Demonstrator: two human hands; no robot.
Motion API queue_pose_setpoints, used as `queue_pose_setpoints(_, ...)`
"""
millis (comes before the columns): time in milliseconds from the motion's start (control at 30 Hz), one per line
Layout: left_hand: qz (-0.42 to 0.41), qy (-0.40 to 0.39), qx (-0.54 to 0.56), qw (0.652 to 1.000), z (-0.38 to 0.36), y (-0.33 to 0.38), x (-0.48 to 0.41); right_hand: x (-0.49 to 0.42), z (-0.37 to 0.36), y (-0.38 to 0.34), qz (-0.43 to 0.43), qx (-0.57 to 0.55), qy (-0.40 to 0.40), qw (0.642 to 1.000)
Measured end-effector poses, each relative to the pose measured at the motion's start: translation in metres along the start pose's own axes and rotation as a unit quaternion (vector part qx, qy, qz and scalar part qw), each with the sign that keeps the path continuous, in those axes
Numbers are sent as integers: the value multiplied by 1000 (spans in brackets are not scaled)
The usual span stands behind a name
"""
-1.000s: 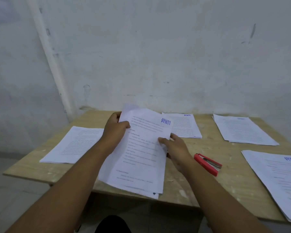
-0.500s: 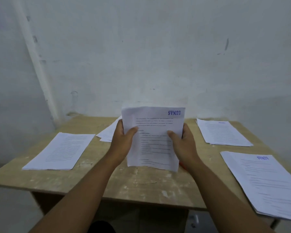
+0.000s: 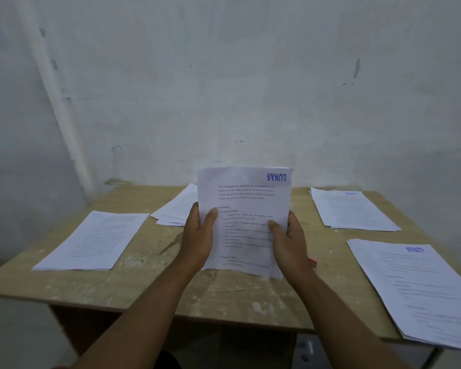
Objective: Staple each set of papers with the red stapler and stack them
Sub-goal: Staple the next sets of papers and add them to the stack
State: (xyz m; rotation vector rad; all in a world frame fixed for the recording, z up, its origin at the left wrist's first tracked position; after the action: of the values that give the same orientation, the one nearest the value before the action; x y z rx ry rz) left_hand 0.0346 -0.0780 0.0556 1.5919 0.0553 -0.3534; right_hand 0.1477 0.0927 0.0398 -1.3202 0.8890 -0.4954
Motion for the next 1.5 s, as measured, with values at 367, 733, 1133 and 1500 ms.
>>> queue_pose_setpoints(367, -44, -4, -192, 980, 2, 21, -27, -28, 29, -14, -45, 64, -123, 989)
queue_pose_setpoints(733, -31, -163, -426, 889, 6, 17, -43, -51, 77, 20, -87, 473, -226, 847)
queue_pose_setpoints(1133, -70, -232, -447, 861, 1, 15, -43, -71, 84, 34, -236, 239, -165, 927)
queue_pose_setpoints(1500, -36, -369, -435, 821, -23, 31, -24, -81, 37, -44, -157, 60, -272, 947)
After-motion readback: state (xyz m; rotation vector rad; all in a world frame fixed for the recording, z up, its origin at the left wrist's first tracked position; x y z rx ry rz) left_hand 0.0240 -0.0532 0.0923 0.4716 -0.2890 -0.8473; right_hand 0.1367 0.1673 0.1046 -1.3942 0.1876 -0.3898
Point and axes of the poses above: each hand's wrist, its own x-axis away from the middle knuckle, its own z-axis out of the back of the hand, y = z × x, the point moved 2 cm from there along -x, towards the middle knuckle, and after that the axes turned 5 degrees about y, right-handed, at the moved point
